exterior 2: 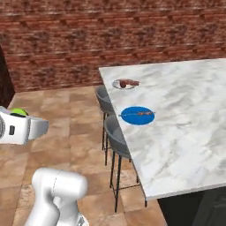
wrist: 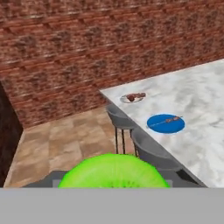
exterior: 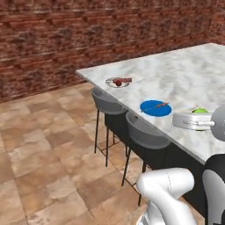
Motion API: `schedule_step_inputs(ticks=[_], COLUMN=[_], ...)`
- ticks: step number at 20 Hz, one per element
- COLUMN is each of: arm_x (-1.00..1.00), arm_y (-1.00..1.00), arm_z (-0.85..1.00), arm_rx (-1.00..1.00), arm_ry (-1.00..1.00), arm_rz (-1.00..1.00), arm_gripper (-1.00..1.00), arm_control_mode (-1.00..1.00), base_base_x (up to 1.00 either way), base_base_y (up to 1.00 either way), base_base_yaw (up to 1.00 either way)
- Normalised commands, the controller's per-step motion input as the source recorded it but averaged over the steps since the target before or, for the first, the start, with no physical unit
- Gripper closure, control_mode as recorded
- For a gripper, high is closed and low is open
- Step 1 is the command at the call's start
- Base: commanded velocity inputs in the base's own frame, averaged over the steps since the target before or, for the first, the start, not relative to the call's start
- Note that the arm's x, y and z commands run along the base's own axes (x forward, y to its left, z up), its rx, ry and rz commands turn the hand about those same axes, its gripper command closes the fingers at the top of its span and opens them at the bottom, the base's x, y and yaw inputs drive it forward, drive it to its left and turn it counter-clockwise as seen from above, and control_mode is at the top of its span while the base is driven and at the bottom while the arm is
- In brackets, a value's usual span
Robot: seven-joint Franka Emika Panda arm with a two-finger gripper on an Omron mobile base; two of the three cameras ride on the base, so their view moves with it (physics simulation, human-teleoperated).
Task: Pick up the apple and kiwi from the fridge and place one fruit on each plate on the dining counter.
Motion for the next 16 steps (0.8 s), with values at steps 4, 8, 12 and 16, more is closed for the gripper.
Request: schedule_step_inputs(ticks=[4,8,12,16], arm_x=[0.0,0.0,0.0,0.0], arm_y=[0.0,0.0,0.0,0.0], arm_z=[0.0,0.0,0.0,0.0], arm_rx=[0.0,0.0,0.0,0.0], arm_ry=[0.0,0.0,0.0,0.0], arm_rz=[0.0,0.0,0.0,0.0], arm_gripper=[1.0,1.0,1.0,1.0], arm_control_mode=[1.0,1.0,1.0,1.0], base_base_x=[0.41,0.39,0.41,0.46], base_base_y=[0.84,0.89,0.85,0.76], base_base_yaw=[-0.57,-0.55,-0.57,-0.61])
